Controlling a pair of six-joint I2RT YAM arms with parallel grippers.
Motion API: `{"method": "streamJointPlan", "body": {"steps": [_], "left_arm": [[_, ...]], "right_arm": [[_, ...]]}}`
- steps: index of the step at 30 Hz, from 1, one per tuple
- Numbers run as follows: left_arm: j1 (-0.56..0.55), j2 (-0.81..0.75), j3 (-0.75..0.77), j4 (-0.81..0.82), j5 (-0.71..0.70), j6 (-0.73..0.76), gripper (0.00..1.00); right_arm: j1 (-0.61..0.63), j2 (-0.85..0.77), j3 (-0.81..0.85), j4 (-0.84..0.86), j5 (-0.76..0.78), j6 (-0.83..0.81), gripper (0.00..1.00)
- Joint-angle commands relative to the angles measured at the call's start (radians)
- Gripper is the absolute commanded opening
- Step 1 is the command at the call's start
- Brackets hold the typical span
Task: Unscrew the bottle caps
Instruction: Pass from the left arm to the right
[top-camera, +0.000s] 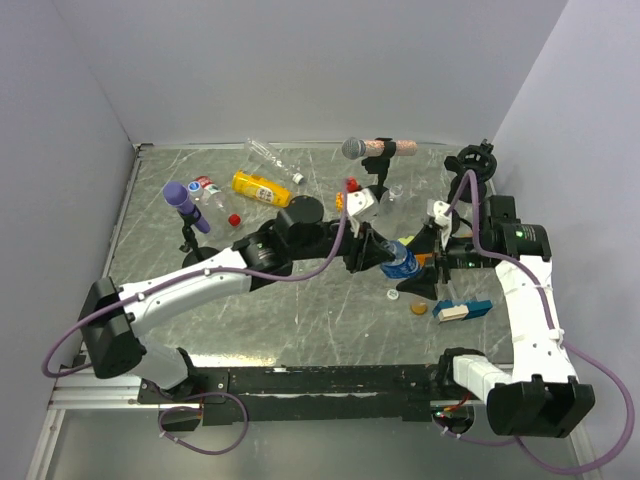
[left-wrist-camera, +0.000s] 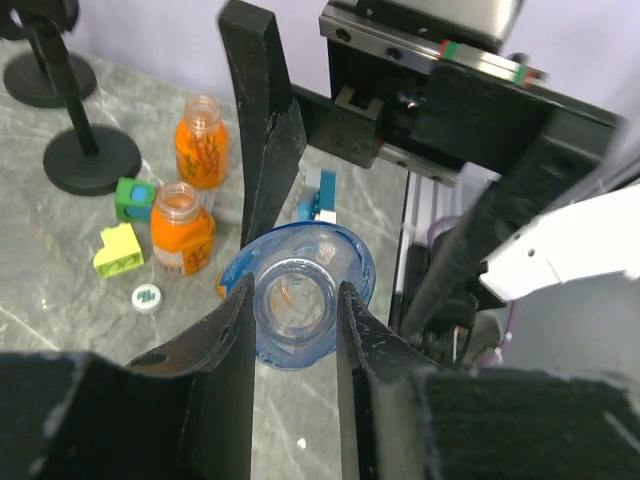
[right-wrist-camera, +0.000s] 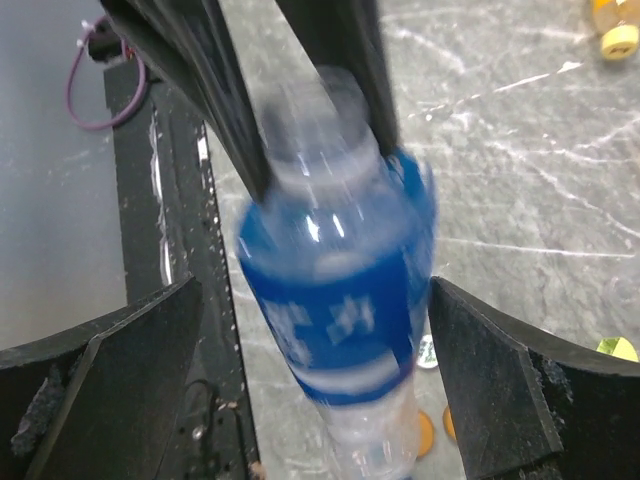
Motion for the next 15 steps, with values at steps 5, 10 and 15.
{"method": "streamJointPlan", "body": {"steps": [5, 10, 15], "left_arm": [[-0.036, 0.103, 0.213, -0.269, 0.018, 0.11, 0.01], [-0.039, 0.105, 0.236, -0.286, 0.006, 0.111, 0.01], [-0.044, 0.12, 0.28, -0.316, 0.007, 0.118, 0.01]], "right_arm": [[0.165, 0.03, 0.136, 0.029, 0.192, 0.191, 0.98], [0.177, 0.046, 0.155, 0.001, 0.228, 0.197, 0.88], [0.2, 0.069, 0.162, -0.016, 0.252, 0.21, 0.71]]}}
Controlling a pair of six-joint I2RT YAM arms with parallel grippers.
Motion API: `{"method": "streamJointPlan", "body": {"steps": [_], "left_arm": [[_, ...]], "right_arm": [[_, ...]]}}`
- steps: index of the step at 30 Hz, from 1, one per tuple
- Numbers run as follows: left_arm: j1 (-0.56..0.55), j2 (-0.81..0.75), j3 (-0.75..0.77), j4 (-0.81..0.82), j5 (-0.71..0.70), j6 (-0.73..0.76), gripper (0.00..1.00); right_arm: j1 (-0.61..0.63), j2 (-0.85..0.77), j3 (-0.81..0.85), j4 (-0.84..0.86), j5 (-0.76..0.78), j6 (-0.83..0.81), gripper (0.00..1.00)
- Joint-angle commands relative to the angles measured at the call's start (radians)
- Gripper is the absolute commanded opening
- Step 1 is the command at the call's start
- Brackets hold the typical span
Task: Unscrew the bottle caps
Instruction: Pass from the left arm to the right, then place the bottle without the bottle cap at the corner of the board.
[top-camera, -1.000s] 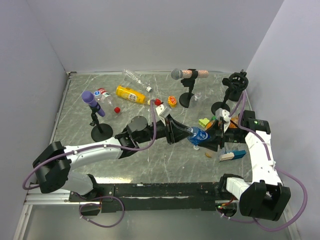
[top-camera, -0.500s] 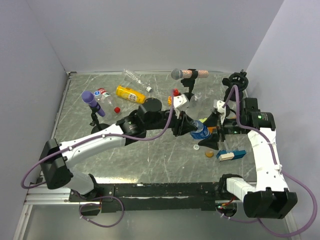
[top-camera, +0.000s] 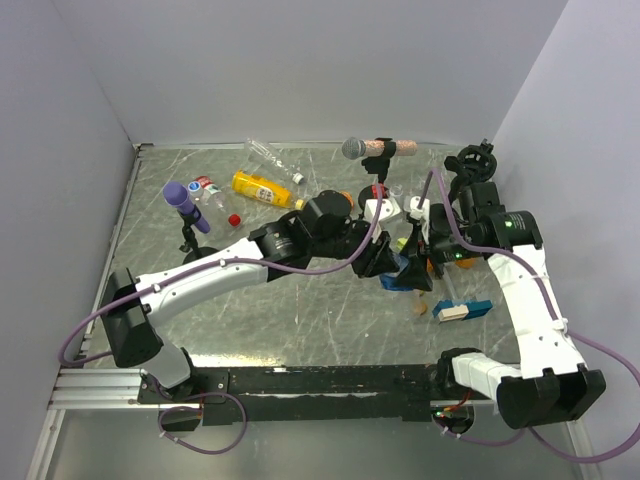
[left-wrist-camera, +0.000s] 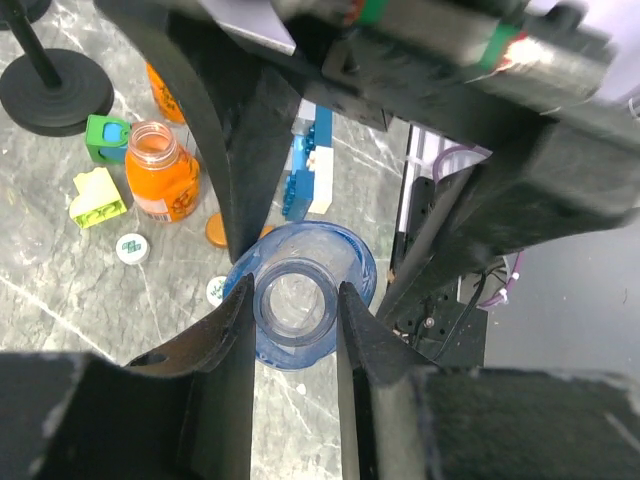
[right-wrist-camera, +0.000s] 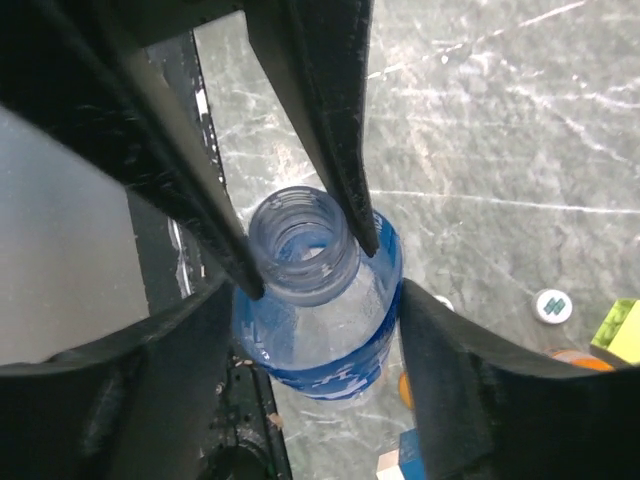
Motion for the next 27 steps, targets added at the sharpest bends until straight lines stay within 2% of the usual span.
{"method": "streamJointPlan", "body": {"steps": [1, 6, 7, 9, 12, 13, 14, 17, 20, 23, 27], "left_arm": [[-0.009, 0.007, 0.088, -0.017, 0.002, 0.023, 0.01], [-0.01, 0.015, 0.115, -0.031, 0.009, 0.025, 0.01], [-0.01, 0.018, 0.118, -0.033, 0.009, 0.025, 0.01], [-0.01, 0.016, 0.121, -0.033, 0.009, 0.019, 0.01], [-0.01, 0.01, 0.12, -0.031, -0.007, 0.011, 0.03], [-0.01, 0.005, 0.117, -0.028, -0.011, 0.006, 0.07], [-0.01, -0.002, 0.112, -0.024, -0.022, -0.003, 0.16], [-0.006, -0.047, 0.085, 0.006, -0.066, -0.029, 0.48], [0.013, -0.128, 0.036, 0.032, -0.109, -0.055, 0.76], [0.051, -0.252, -0.044, 0.055, -0.171, -0.076, 0.89], [0.098, -0.45, -0.185, 0.064, -0.272, -0.064, 0.99]], "right_arm": [[0.026, 0.022, 0.048, -0.03, 0.036, 0.028, 0.71], [0.055, 0.028, 0.041, 0.01, 0.051, 0.071, 0.73], [0.061, 0.028, 0.041, 0.016, 0.051, 0.08, 0.69], [0.069, 0.03, 0.048, 0.019, 0.053, 0.093, 0.5], [0.072, 0.03, 0.057, 0.012, 0.051, 0.09, 0.36], [0.072, 0.027, 0.058, 0.01, 0.051, 0.088, 0.33], [0.072, 0.022, 0.061, 0.007, 0.053, 0.086, 0.32], [0.072, 0.001, 0.055, 0.024, 0.062, 0.102, 0.31], [0.07, -0.019, 0.043, 0.038, 0.09, 0.122, 0.31], [0.058, -0.048, 0.029, 0.071, 0.111, 0.152, 0.31], [-0.003, -0.081, 0.038, 0.134, 0.128, 0.204, 0.3]]}}
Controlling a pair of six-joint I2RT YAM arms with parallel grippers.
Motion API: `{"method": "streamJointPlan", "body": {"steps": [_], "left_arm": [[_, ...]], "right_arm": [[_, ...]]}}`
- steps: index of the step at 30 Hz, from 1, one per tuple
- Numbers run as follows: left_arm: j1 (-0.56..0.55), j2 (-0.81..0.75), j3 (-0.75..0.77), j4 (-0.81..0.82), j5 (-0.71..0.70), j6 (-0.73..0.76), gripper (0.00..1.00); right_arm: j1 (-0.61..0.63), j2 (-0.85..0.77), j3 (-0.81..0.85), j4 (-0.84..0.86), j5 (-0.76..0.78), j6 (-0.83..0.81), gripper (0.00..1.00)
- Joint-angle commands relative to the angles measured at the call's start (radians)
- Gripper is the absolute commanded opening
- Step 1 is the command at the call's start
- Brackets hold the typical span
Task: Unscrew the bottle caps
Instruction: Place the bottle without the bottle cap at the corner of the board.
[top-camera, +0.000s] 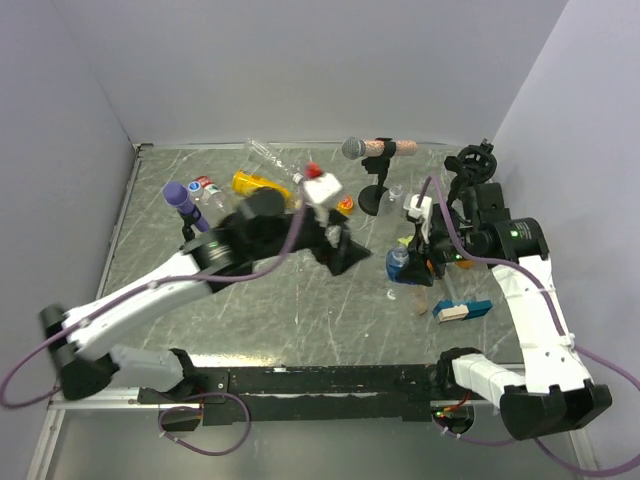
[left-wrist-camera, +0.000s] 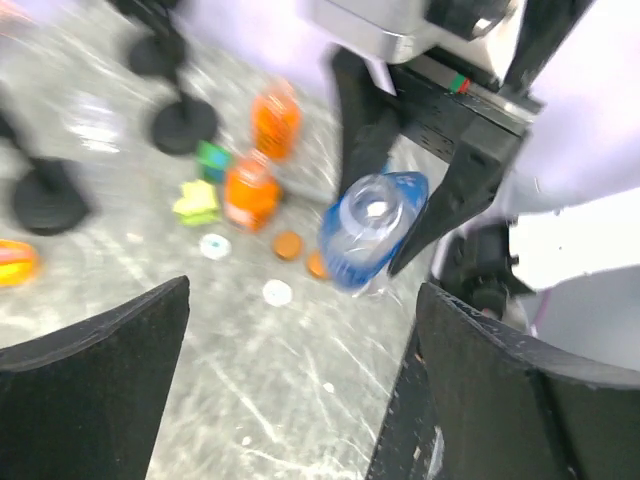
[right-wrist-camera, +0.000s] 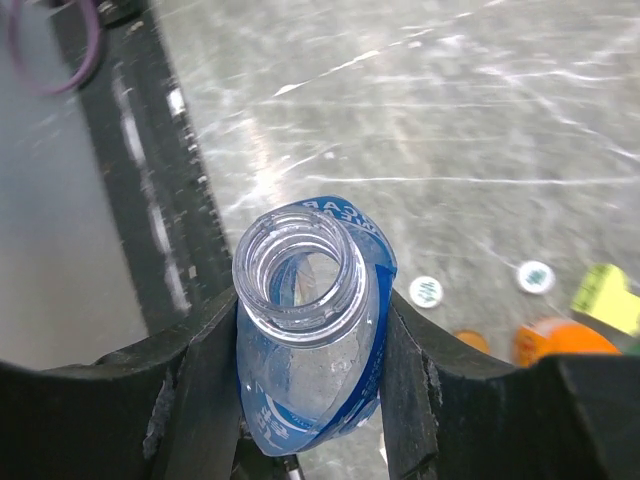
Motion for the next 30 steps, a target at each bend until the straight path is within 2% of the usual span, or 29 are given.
{"method": "streamJointPlan", "body": {"steps": [1, 6, 11, 17, 23, 30], "left_arm": [[0.045, -0.234, -0.114, 0.074, -0.143, 0.002, 0.97], [0.061, -0.478, -0.298, 0.026, -0.245, 0.063, 0.97], [0.064, -0.603, -0.424, -0.015, -0.301, 0.116, 0.97], [0.064, -0.652, -0.546, 0.02, -0.333, 0.152, 0.96], [0.069, -0.686, -0.627, 0.062, -0.336, 0.168, 0.96], [0.075, -0.704, -0.667, 0.032, -0.333, 0.177, 0.97]], "right_arm": [[-0.084, -0.047, 0.027, 0.107, 0.028, 0.084, 0.3], [-0.273, -0.074, -0.012, 0.291, 0.037, 0.182, 0.3], [-0.419, -0.123, -0.065, 0.469, 0.06, 0.291, 0.3], [-0.589, -0.178, -0.079, 0.569, 0.135, 0.382, 0.31], [-0.747, -0.209, -0.162, 0.621, 0.198, 0.4, 0.31], [-0.858, -0.222, -0.288, 0.75, 0.269, 0.396, 0.32]]}}
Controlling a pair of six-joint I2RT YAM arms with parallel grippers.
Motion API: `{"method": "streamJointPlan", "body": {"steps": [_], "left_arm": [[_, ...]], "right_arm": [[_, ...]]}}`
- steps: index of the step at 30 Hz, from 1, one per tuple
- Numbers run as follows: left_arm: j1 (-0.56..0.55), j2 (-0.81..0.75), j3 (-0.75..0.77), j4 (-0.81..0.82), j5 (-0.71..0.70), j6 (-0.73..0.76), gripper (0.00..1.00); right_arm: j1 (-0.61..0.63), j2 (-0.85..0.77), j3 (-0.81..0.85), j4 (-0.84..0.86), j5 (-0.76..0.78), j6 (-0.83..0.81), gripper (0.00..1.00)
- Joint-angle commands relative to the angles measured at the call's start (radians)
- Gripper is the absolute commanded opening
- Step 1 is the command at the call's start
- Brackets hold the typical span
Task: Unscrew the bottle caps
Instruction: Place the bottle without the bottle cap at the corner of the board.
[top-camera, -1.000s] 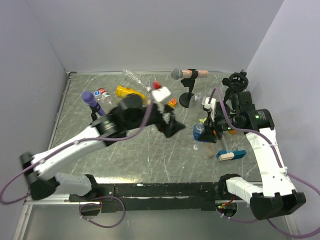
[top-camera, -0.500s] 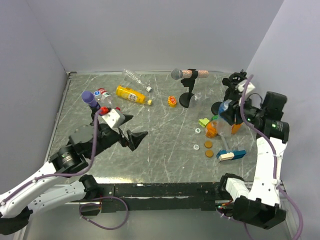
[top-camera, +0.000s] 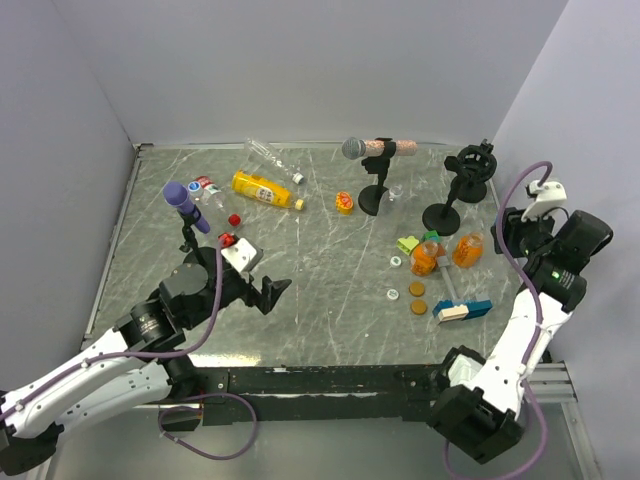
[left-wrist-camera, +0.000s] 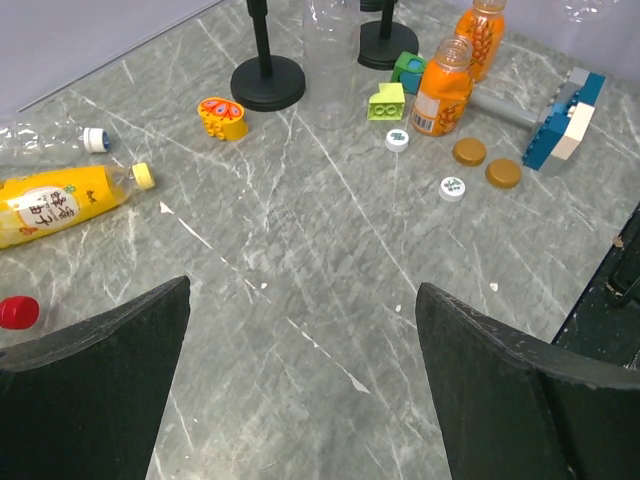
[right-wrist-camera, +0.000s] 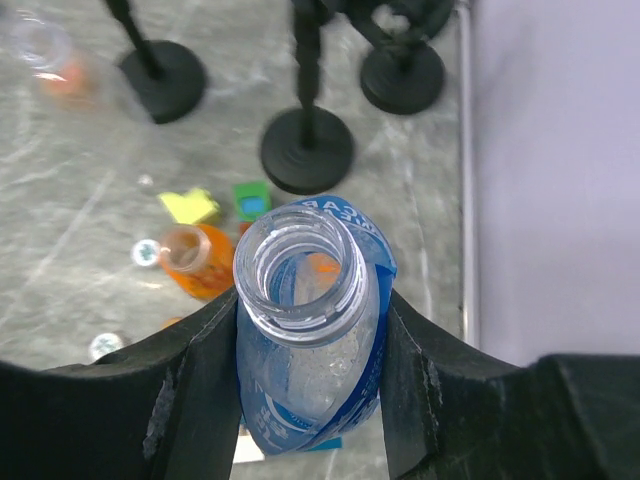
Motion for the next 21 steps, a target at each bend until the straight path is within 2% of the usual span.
{"method": "streamJointPlan", "body": {"steps": [1, 10, 21], "left_arm": [[0.006, -0.017, -0.011, 0.029, -0.018, 0.024, 0.97], [0.006, -0.023, -0.031, 0.048, -0.035, 0.031, 0.96], [0.012, -0.011, -0.046, 0.06, -0.073, 0.031, 0.97]], "right_arm": [[-0.059, -0.007, -0.064, 0.16, 0.067, 0.014, 0.32], [-0.116, 0.076, -0.256, 0.473, 0.009, 0.03, 0.33], [-0.12, 0.231, -0.361, 0.794, -0.083, 0.15, 0.34]]}}
